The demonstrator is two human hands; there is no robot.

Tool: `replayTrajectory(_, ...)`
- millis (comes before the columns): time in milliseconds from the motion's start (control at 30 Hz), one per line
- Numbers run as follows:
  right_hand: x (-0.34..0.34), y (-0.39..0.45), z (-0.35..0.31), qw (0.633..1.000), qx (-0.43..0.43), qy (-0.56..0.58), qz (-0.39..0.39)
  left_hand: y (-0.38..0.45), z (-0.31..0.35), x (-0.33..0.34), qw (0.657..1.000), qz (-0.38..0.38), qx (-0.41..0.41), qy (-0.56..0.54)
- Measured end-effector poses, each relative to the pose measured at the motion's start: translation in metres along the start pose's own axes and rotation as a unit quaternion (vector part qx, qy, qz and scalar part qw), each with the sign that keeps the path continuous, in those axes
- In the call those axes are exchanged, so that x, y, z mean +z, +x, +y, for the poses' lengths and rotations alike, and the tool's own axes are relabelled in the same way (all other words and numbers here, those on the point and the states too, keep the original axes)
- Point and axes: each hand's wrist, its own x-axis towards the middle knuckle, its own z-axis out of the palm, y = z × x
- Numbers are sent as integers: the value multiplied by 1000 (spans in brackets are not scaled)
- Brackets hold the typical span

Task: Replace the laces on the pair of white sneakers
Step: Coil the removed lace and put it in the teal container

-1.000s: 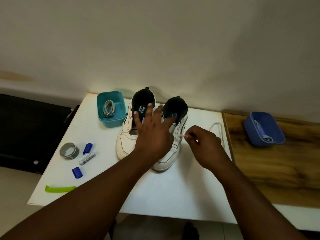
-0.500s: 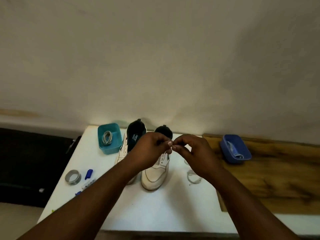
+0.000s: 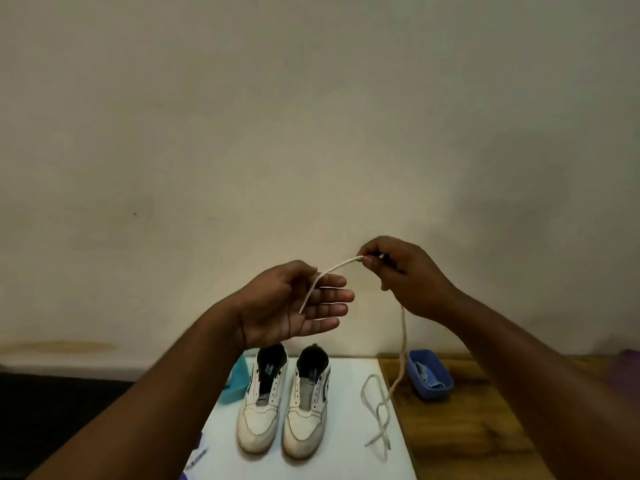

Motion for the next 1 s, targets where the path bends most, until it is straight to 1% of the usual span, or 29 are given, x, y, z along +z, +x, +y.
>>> replayTrajectory(100, -27, 16, -42, 998, -50, 3, 37, -15, 27, 30, 999, -11, 30, -15)
replayTrajectory(233, -54, 38, -79, 996, -64, 14, 59, -32, 53, 59, 993, 0, 116, 13)
replayTrajectory(300, -62, 45, -90, 996, -69, 10, 63, -38, 64, 72, 987, 8, 158, 5)
replayTrajectory(400, -70, 48, -106, 994, -92, 18, 56, -46, 79, 88, 982, 0, 187, -25)
replayTrajectory(567, -77, 50, -119, 991, -110, 41, 57, -52, 91, 105, 967, 21, 255, 11)
replayTrajectory(700, -74, 49, -122, 990, -95, 65, 78, -45, 96, 117, 940, 35, 339, -14)
replayTrajectory(767, -69, 44, -121, 991, -63, 66, 100, -41, 100, 122, 918, 63, 392, -1)
replayTrajectory(833, -63, 34, -120, 992, -14, 69, 108, -35, 106, 122, 896, 92, 434, 22)
replayTrajectory(933, -54, 17, -119, 993, 39, 76, 84, -26, 114, 120, 871, 117, 474, 66)
replayTrajectory(1000, -52, 8, -122, 997, 42, 45, 49, -22, 117, 118, 860, 127, 485, 101)
